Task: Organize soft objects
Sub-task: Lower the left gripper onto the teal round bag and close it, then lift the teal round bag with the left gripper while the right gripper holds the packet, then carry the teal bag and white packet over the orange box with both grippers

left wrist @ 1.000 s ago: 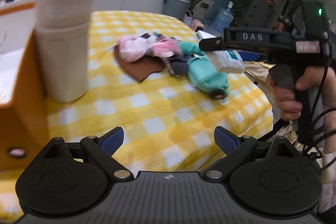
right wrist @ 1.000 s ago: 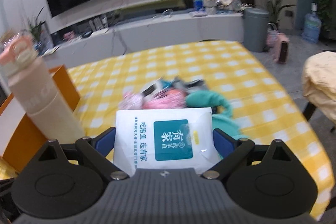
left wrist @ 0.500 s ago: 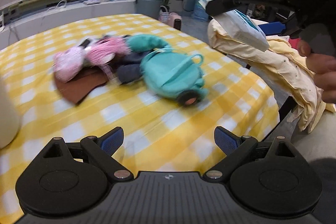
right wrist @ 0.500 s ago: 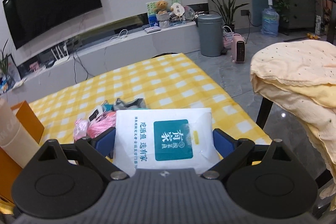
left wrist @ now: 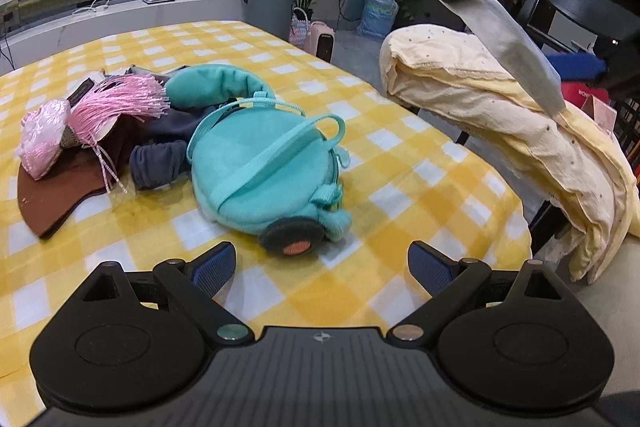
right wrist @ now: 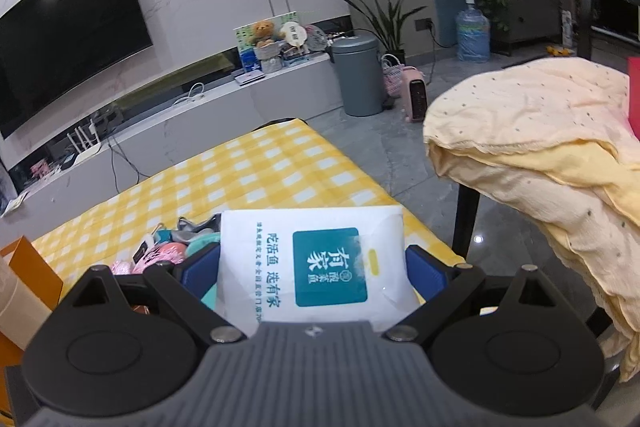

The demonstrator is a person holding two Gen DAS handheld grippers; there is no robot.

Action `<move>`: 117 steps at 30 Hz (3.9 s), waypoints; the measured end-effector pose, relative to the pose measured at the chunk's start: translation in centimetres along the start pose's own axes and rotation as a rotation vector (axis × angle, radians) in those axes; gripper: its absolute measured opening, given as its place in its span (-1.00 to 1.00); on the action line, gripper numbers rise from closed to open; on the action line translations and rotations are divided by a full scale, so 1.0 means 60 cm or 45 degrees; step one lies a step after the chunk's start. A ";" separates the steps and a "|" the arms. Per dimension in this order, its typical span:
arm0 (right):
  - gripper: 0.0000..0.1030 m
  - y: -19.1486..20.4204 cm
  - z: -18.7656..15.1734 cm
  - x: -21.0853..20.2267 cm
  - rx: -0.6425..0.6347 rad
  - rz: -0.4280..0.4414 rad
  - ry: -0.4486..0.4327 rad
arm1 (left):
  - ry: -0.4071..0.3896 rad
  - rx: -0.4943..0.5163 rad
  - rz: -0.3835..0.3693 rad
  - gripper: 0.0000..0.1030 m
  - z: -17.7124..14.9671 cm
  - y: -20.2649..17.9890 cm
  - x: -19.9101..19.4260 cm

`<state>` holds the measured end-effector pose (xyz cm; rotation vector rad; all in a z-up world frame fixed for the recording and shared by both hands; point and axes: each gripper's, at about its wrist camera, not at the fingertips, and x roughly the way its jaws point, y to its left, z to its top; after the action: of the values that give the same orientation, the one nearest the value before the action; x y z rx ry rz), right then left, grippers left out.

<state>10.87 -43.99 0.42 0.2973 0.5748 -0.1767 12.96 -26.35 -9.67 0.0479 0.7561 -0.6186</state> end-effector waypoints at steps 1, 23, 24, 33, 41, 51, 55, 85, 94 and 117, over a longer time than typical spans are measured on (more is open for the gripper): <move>0.83 -0.003 0.000 0.000 0.010 -0.001 0.000 | -0.010 -0.007 0.008 1.00 0.000 0.001 0.002; 0.83 -0.010 -0.003 0.007 0.023 0.039 0.033 | 0.035 -0.138 0.236 1.00 0.077 0.014 0.064; 0.83 -0.009 -0.004 0.008 0.025 0.039 0.036 | 0.042 -0.142 0.253 1.00 0.078 0.014 0.071; 0.83 -0.007 -0.007 0.010 0.005 0.039 0.042 | -0.064 -0.069 0.290 0.95 0.064 0.007 0.081; 0.83 -0.006 -0.010 0.013 -0.016 0.039 0.054 | -0.129 -0.078 0.316 0.87 0.016 0.021 0.015; 0.83 0.024 -0.014 0.010 -0.077 0.130 0.054 | -0.128 -0.130 0.423 0.86 -0.053 0.068 -0.109; 0.83 0.036 -0.017 0.008 -0.098 0.147 0.058 | -0.105 -0.160 0.471 0.86 -0.058 0.083 -0.128; 0.83 0.143 -0.055 -0.006 -0.250 0.367 0.149 | -0.212 -0.275 0.527 0.86 -0.061 0.114 -0.324; 0.83 0.198 -0.080 -0.076 -0.337 0.445 0.140 | -0.262 -0.310 0.556 0.86 -0.061 0.137 -0.419; 0.83 0.464 -0.148 -0.247 -0.675 0.931 0.094 | -0.412 -0.453 0.756 0.86 -0.101 0.279 -0.602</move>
<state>0.99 -13.64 7.88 -0.0167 0.5326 0.6880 -1.99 7.30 6.59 -0.1489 0.4909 0.0799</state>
